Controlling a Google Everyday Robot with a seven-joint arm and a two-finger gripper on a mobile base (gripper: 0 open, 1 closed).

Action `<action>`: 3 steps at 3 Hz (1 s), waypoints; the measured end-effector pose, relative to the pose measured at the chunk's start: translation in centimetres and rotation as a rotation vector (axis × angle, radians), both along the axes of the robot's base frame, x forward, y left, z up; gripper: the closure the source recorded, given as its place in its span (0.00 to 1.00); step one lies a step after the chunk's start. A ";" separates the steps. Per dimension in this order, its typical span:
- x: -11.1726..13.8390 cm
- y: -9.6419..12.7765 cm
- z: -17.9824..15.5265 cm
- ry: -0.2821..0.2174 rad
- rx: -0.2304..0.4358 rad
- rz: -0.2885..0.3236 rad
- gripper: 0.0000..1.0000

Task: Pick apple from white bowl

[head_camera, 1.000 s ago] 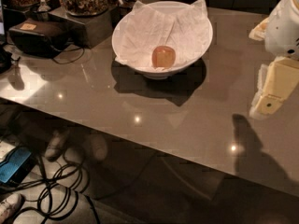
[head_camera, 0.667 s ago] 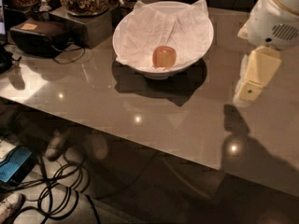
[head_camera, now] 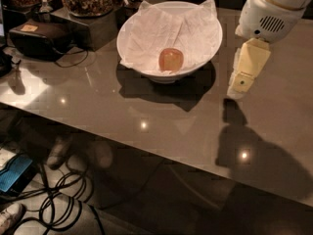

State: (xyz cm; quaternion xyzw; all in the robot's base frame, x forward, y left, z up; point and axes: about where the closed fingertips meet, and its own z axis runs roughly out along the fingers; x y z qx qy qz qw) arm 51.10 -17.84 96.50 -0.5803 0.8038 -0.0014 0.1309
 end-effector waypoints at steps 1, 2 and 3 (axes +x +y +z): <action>4.9 3.9 0.1 0.047 0.089 -0.042 0.00; 5.7 4.3 0.4 0.018 0.102 -0.042 0.00; 6.2 4.4 0.2 0.013 0.132 -0.054 0.00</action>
Offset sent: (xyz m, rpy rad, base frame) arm 0.0663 0.0558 -0.0020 0.0902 0.1484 -0.0704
